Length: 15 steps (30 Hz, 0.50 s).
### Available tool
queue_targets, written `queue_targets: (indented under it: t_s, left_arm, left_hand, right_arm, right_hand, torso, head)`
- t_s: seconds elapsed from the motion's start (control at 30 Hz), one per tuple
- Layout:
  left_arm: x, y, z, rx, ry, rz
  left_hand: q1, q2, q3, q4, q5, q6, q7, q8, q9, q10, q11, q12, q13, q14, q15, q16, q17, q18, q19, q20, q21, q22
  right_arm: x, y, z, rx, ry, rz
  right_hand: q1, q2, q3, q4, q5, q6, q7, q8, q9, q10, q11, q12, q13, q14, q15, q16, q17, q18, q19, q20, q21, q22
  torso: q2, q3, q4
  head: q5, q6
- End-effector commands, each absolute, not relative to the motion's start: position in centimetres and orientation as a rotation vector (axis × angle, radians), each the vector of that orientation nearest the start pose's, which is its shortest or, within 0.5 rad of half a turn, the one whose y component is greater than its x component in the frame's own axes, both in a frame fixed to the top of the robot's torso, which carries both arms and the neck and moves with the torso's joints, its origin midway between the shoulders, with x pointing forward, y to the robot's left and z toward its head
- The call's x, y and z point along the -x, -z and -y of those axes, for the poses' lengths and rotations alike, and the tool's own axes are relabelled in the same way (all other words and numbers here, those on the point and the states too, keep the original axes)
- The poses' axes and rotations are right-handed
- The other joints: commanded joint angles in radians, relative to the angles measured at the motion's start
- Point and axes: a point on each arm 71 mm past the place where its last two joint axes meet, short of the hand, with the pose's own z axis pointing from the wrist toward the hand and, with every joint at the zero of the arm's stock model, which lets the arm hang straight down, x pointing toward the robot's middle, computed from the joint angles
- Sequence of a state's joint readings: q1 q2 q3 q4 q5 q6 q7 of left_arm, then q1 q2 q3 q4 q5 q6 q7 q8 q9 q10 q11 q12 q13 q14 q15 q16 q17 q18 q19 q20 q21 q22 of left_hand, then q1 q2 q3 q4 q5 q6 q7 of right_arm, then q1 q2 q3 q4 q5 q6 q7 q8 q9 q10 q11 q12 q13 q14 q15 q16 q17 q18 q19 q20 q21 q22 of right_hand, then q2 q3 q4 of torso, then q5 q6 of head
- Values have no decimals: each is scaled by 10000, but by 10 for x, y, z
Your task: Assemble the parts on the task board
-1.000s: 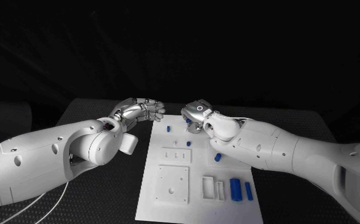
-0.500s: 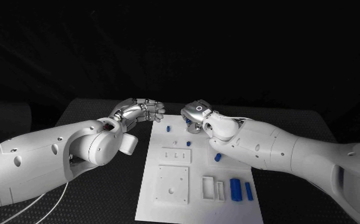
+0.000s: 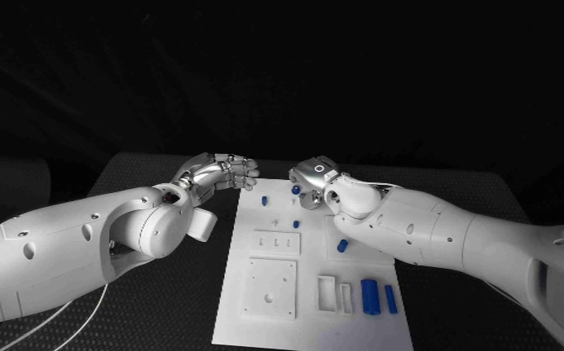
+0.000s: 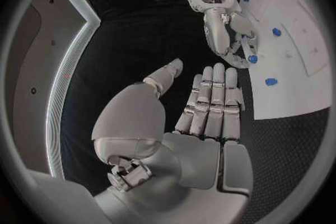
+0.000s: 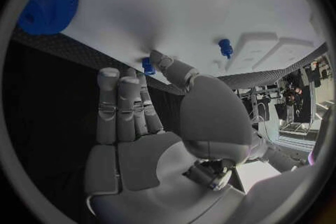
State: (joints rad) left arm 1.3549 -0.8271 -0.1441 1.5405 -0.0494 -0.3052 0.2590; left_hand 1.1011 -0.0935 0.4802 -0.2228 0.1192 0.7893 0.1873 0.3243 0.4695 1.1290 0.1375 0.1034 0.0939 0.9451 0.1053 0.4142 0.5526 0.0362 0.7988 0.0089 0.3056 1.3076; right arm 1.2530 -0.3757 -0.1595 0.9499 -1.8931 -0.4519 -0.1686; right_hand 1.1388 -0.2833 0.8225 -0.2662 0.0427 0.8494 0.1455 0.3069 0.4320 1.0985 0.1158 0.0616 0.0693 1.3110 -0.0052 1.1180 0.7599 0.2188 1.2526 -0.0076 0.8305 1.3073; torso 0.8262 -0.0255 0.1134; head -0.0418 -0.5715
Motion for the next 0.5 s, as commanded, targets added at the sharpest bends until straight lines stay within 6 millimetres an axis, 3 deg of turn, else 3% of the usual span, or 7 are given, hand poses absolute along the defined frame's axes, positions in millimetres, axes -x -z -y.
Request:
queue_targets:
  t_s: [0.03, 0.23, 0.37, 0.5]
  left_arm:
    - [-498, 146, -196, 10011, 14859, -15685]
    - [-499, 146, -200, 10042, 14791, -15625]
    - [-500, 145, -203, 10049, 14732, -15544]
    - [-502, 145, -206, 10042, 14679, -15460]
  left_hand:
    - [-86, -27, 25, -45, 29, -9, 31, -68, -16, -28, 62, -40, -14, -11, 55, -56, 10, 167, -96, 3, 55, 238]
    - [-86, -30, 29, -50, 29, -14, 34, -74, -17, -32, 65, -50, -17, -12, 56, -63, 15, 168, -99, 5, 59, 238]
    - [-84, -30, 33, -52, 30, -14, 34, -76, -17, -32, 65, -54, -18, -12, 56, -66, 18, 169, -100, 5, 61, 238]
    - [-78, -26, 40, -58, 30, -4, 32, -73, -14, -23, 62, -57, -17, -9, 56, -71, 24, 171, -103, 6, 66, 238]
  right_arm:
    - [-562, 199, 113, 5241, -3269, -13598]
    - [-557, 178, 119, 4860, -3778, -13211]
    - [-556, 158, 137, 4360, -3948, -13224]
    - [-554, 148, 164, 3724, -4032, -13720]
  right_hand:
    - [-43, -104, -37, 59, 55, -97, 11, -68, -12, -121, 3, 5, -27, 7, 79, -50, -34, 376, 15, 68, -49, 42]
    - [-171, -133, -156, 54, 55, -139, -8, -58, -5, -189, 7, 34, -23, -2, 83, -49, -75, 381, 2, 86, -77, 39]
    - [-184, -110, -112, 141, 57, 8, 28, 52, 42, 65, 38, 155, 35, 21, 111, -13, -103, 404, 50, 88, -77, 38]
    - [-254, -100, -108, 283, 56, 172, 146, 166, 83, 600, -50, 375, 149, 30, 28, 62, -122, 430, 109, 76, -51, 62]
  torso:
    - [5, 14, -14]
    - [7, 22, -50]
    - [10, 25, -78]
    - [-25, 69, -184]
  head:
    - [13, 21]
    - [-10, 105]
    - [-73, 244]
    - [-25, 325]
